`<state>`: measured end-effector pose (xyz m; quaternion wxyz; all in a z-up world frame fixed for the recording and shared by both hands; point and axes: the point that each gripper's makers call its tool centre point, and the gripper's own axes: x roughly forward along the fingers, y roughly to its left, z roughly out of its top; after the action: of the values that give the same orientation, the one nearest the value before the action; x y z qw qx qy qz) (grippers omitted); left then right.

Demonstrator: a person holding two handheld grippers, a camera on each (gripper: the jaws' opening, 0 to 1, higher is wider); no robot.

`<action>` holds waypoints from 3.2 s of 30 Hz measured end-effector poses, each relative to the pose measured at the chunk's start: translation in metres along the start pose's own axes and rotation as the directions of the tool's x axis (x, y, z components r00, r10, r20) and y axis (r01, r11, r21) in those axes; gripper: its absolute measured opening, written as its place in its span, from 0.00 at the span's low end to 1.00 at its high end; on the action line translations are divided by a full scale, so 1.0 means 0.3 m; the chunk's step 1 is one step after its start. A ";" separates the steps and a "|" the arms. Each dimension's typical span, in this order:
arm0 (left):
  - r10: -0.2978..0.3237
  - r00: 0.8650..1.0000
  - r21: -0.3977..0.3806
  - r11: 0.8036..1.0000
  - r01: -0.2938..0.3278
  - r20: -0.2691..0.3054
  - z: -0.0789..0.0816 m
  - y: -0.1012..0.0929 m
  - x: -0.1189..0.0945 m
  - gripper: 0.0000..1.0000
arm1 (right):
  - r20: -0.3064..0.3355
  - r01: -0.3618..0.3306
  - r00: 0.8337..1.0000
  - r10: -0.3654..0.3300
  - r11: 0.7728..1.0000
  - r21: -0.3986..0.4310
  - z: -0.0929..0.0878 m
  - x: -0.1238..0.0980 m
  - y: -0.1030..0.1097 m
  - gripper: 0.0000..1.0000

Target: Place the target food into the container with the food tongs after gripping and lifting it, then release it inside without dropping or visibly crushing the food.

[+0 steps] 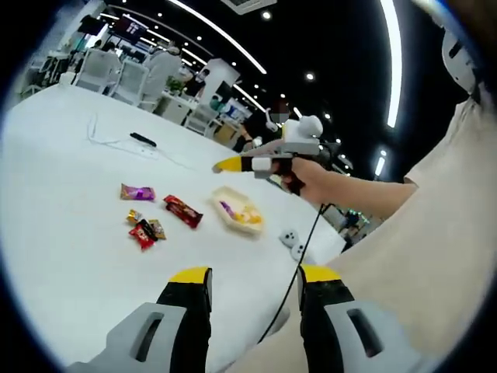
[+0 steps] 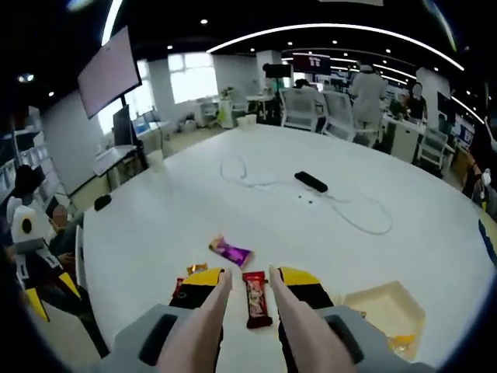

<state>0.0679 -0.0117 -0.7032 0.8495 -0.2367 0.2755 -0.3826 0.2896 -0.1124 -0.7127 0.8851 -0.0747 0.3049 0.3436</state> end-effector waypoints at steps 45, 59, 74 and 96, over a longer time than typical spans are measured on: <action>0.083 0.995 -0.084 0.993 -0.078 0.056 -0.001 0.082 -0.039 0.44 | -0.091 -0.107 0.992 0.093 0.979 -0.173 0.027 0.169 0.121 0.26; 0.095 0.994 -0.100 0.991 -0.089 0.055 0.003 0.112 -0.037 0.44 | -0.145 -0.145 0.983 0.116 0.968 -0.205 0.002 0.226 0.142 0.27; 0.094 0.995 -0.136 0.987 -0.088 0.035 -0.027 0.136 -0.019 0.43 | -0.194 -0.194 0.970 0.146 0.947 -0.255 -0.010 0.290 0.150 0.27; 0.128 0.990 -0.202 0.973 -0.115 0.052 -0.039 0.178 -0.015 0.44 | -0.289 -0.290 0.940 0.181 0.869 -0.401 -0.061 0.406 0.181 0.28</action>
<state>0.0857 0.0213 -0.7432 0.8519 -0.3151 0.2988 -0.2927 0.3155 -0.0091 -0.7952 0.7525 -0.2749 0.3325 0.4975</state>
